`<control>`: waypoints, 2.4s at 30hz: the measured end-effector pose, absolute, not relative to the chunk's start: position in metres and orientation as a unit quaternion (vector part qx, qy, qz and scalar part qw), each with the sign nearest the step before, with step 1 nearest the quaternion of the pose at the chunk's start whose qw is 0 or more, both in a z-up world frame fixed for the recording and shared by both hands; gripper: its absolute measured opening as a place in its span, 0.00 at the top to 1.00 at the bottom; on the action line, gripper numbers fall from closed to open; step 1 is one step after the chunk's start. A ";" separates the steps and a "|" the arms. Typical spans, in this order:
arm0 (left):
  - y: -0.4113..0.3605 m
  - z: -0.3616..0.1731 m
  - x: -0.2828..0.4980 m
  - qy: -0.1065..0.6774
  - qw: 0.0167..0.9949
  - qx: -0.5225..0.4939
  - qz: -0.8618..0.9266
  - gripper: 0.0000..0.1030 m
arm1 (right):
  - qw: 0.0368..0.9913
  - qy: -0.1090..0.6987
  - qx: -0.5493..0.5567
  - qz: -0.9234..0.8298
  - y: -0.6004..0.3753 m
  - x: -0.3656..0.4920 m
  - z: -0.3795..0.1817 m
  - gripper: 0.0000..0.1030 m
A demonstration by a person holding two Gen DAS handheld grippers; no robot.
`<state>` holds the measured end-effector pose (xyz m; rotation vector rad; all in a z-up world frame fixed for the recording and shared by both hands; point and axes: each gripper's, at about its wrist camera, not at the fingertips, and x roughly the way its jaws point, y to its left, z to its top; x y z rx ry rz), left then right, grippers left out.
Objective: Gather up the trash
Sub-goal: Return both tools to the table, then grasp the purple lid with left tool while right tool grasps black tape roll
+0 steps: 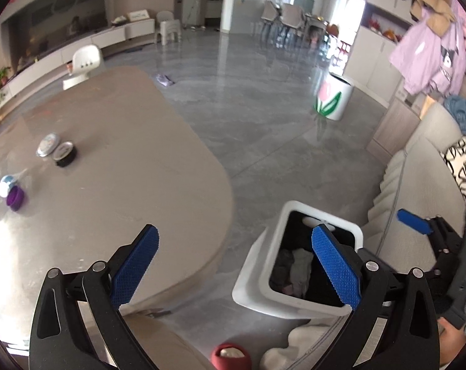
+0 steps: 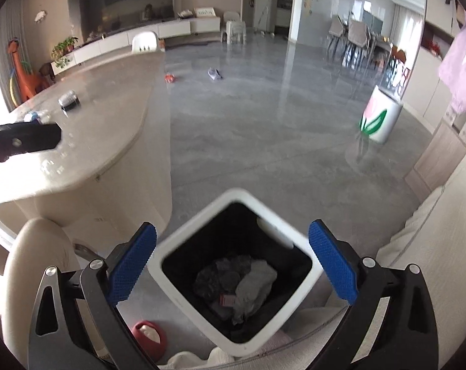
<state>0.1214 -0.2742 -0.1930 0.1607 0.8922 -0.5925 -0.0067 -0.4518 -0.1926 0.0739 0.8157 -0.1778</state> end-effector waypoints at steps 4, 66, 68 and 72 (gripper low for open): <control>-0.252 -0.186 0.131 0.420 0.867 0.060 -0.262 0.05 | 0.928 0.365 0.021 -0.068 -0.439 0.003 -0.166 0.04; -0.004 -0.253 0.328 0.436 0.898 -0.017 -0.053 0.55 | 0.937 0.304 -0.088 0.145 -0.185 0.256 -0.150 0.04; -0.002 -0.251 0.327 0.436 0.898 -0.025 -0.058 0.56 | 0.934 0.314 -0.085 0.147 -0.185 0.261 -0.154 0.04; 0.000 -0.234 0.313 0.409 0.911 -0.020 -0.054 0.56 | 0.929 0.331 -0.077 0.146 -0.188 0.273 -0.160 0.04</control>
